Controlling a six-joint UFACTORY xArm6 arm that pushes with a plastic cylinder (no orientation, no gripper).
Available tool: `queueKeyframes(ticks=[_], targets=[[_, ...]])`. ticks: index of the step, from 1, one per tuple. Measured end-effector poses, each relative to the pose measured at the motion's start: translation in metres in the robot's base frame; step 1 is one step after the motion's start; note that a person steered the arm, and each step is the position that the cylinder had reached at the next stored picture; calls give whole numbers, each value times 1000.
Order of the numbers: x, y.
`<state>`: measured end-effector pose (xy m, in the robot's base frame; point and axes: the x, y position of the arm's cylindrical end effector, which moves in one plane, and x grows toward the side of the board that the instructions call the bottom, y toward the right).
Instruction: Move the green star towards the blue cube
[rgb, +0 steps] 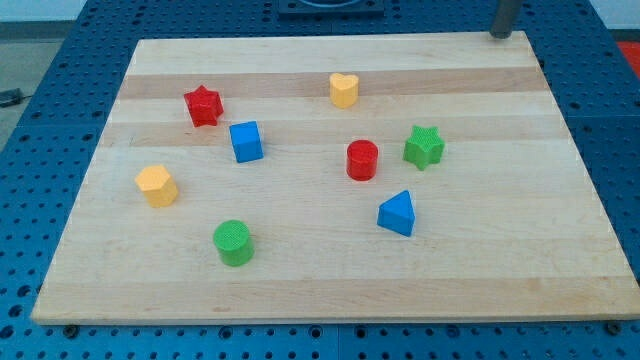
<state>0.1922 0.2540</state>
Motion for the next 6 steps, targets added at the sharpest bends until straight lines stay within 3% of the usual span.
queueKeyframes(ticks=[2, 4, 6], targets=[[28, -59], [85, -99], [96, -153]])
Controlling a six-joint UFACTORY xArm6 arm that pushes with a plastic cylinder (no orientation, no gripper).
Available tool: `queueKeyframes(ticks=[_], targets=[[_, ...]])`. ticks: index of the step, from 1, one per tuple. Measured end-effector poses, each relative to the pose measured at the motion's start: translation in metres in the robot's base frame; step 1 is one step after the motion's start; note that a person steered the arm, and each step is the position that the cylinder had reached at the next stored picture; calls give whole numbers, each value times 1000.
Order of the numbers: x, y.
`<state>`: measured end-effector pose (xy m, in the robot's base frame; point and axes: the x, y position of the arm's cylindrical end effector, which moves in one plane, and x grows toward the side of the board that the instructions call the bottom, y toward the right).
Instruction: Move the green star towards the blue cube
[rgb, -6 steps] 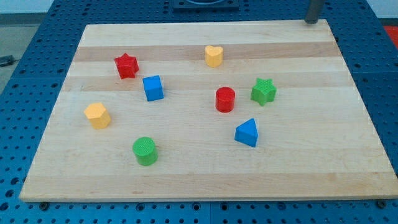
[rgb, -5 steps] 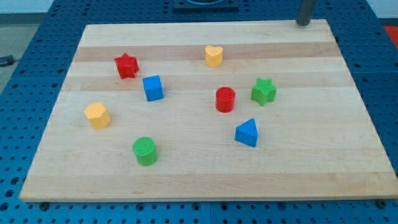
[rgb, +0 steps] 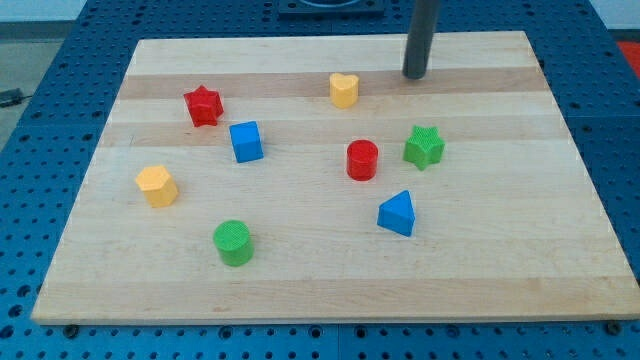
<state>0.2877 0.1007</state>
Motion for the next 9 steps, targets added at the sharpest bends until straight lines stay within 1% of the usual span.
queueKeyframes(ticks=[1, 2, 3, 5, 6, 7, 8, 9], targets=[[45, -19], [80, -36], [99, -39], [167, -32], [185, -18], [185, 13], [166, 36], [146, 14]])
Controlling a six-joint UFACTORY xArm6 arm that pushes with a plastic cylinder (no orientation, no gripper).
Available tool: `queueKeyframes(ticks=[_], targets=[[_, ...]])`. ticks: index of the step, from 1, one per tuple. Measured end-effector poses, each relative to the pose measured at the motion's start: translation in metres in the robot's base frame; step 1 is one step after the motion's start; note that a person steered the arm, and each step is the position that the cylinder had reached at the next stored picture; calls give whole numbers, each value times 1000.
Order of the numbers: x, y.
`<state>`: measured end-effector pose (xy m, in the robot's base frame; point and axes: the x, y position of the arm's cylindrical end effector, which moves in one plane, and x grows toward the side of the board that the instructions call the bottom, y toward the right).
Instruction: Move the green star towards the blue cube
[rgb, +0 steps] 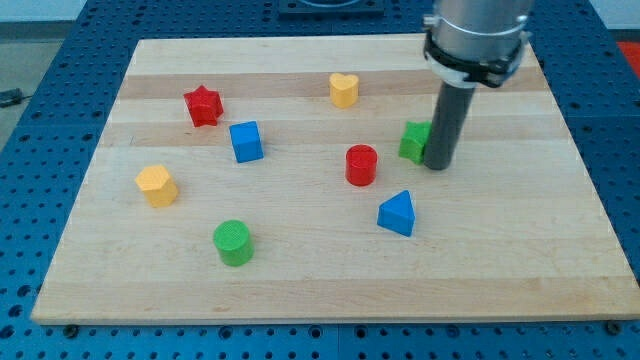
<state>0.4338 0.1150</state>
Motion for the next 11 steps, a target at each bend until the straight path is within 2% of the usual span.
queueKeyframes(ticks=[1, 2, 3, 4, 6, 7, 8, 9, 11], targets=[[-15, -21], [-15, 34], [-33, 50], [-50, 8], [-48, -92], [-47, -95], [-31, -52], [-9, -44], [-21, -97]])
